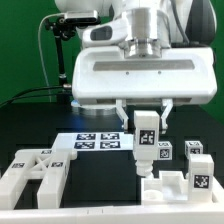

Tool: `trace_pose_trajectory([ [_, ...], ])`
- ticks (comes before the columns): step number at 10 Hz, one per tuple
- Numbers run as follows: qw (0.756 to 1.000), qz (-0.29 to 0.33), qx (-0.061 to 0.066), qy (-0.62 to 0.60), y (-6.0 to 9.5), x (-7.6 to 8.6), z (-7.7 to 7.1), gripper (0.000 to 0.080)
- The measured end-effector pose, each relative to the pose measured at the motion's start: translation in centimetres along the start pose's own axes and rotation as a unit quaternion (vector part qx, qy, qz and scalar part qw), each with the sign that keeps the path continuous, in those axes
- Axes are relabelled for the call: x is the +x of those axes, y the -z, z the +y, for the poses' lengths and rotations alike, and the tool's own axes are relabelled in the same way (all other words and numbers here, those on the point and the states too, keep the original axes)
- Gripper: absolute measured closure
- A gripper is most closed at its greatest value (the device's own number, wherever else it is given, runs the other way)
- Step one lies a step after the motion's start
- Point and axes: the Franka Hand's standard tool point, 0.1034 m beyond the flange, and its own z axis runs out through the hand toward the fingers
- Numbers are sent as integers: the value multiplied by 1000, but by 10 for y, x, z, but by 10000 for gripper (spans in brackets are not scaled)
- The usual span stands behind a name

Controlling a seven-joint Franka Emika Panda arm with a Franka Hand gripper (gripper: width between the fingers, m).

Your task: Assemble chair

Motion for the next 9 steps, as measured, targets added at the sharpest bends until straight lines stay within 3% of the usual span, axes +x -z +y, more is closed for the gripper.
trace_pose_trajectory([
  [3,1000,-9,2,-1,-1,-3,-2,514],
  [5,1000,-29,9,2,-6,-18,-15,514],
  [9,999,-41,8,4,-16,-31,-15,514],
])
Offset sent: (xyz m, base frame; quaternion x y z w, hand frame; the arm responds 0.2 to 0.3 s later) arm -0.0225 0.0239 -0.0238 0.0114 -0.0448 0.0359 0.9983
